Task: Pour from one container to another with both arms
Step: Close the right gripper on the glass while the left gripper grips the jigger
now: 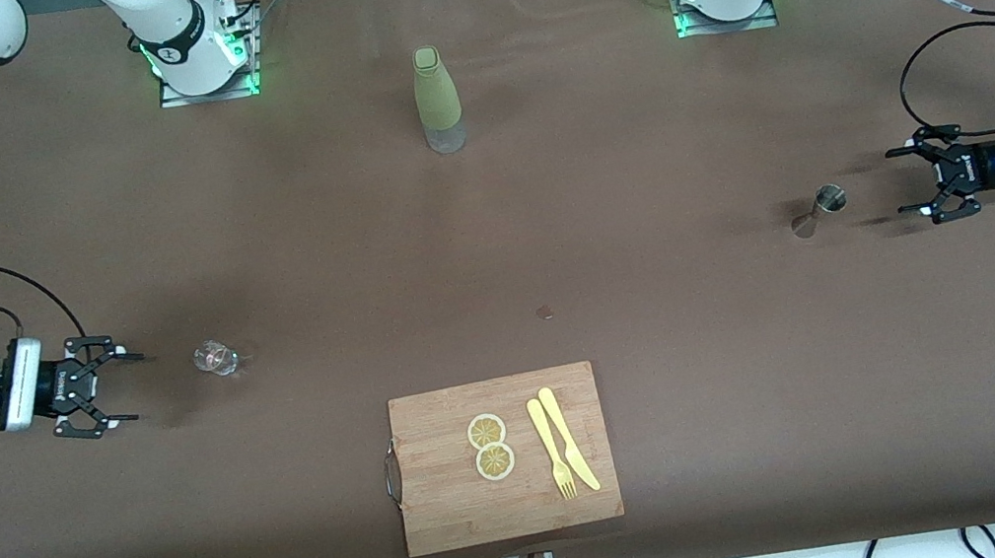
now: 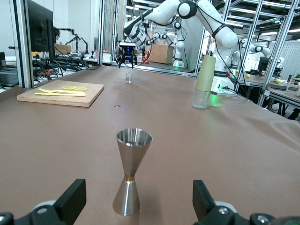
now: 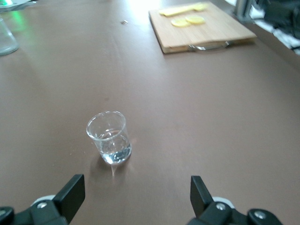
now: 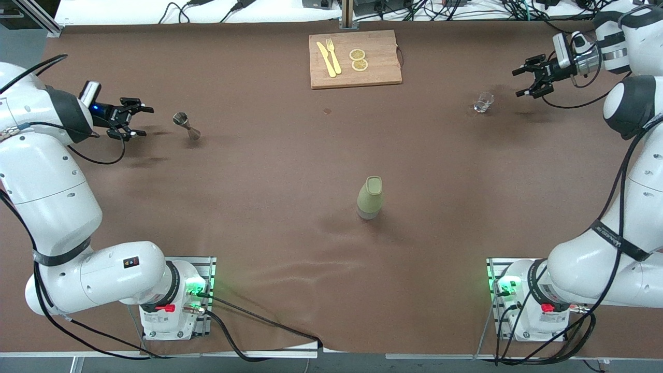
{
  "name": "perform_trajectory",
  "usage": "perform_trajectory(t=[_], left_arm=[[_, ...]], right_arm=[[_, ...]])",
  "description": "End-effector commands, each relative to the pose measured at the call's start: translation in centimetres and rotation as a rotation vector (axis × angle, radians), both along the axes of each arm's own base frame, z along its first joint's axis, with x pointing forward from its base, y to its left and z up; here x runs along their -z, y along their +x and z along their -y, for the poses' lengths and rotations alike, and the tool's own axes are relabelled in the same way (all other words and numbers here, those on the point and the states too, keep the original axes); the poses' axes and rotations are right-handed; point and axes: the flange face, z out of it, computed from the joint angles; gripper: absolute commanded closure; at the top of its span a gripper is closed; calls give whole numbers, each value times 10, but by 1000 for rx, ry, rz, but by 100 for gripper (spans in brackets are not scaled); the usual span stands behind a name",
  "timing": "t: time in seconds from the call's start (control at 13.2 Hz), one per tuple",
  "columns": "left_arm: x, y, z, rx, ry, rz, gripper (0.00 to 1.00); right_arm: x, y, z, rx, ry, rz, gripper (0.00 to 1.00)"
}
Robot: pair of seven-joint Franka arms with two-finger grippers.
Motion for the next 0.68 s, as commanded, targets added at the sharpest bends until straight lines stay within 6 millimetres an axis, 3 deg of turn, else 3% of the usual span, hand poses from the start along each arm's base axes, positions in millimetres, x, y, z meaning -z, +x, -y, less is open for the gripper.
perform_trajectory(t=[0.0,0.3,0.61], left_arm=[[26,-2,2,0,-39,103,0],[50,-3,18,3,-80,132,0],[60,5,41,12,-110,137,0]], right_arm=[[16,-3,-6,-85,87,57,0],[42,-15,-23,-137,216,61,0],[71,-24,-29,-138,268,68,0]])
